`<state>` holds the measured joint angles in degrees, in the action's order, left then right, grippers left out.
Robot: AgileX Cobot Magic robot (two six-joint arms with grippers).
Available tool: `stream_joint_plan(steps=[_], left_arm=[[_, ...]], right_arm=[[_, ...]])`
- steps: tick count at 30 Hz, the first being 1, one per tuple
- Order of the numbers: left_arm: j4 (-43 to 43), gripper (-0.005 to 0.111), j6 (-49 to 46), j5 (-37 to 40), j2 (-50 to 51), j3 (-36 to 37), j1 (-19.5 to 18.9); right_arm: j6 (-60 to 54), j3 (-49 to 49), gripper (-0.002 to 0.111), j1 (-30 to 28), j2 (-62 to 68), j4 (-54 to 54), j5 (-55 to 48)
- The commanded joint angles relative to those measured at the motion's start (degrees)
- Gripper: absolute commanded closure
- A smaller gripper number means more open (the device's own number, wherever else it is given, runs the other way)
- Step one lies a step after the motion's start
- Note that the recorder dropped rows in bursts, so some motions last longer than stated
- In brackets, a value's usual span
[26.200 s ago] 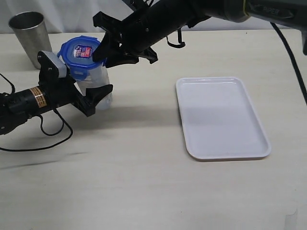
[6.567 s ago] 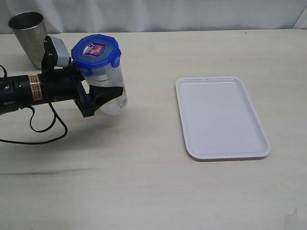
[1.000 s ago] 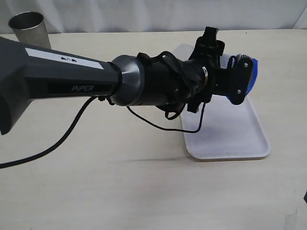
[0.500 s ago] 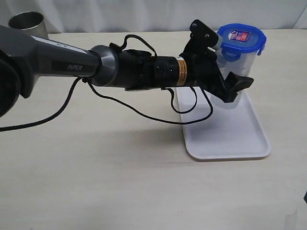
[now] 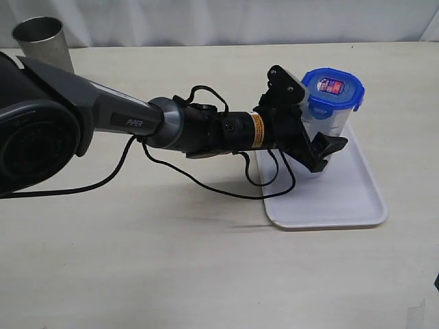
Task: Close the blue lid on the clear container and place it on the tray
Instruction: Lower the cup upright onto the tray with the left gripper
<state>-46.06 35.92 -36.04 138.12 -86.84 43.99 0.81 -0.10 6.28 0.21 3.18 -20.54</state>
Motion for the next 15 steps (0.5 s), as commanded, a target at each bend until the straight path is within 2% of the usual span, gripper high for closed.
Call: stream_joint_plan(steps=[1, 5, 15], left_arm=[[-0.39, 0.107, -2.13, 2.05, -0.32, -0.23, 0.02], [-0.39, 0.107, -2.75, 4.52, -0.47, -0.23, 0.02], [-0.39, 0.106, -3.04, 4.25, -0.47, -0.23, 0.02]], right_arm=[[0.26, 0.10, 0.104, -0.20, -0.21, 0.11, 0.69], [0.26, 0.10, 0.104, -0.20, -0.21, 0.11, 0.69], [0.26, 0.10, 0.104, -0.20, -0.21, 0.11, 0.69]])
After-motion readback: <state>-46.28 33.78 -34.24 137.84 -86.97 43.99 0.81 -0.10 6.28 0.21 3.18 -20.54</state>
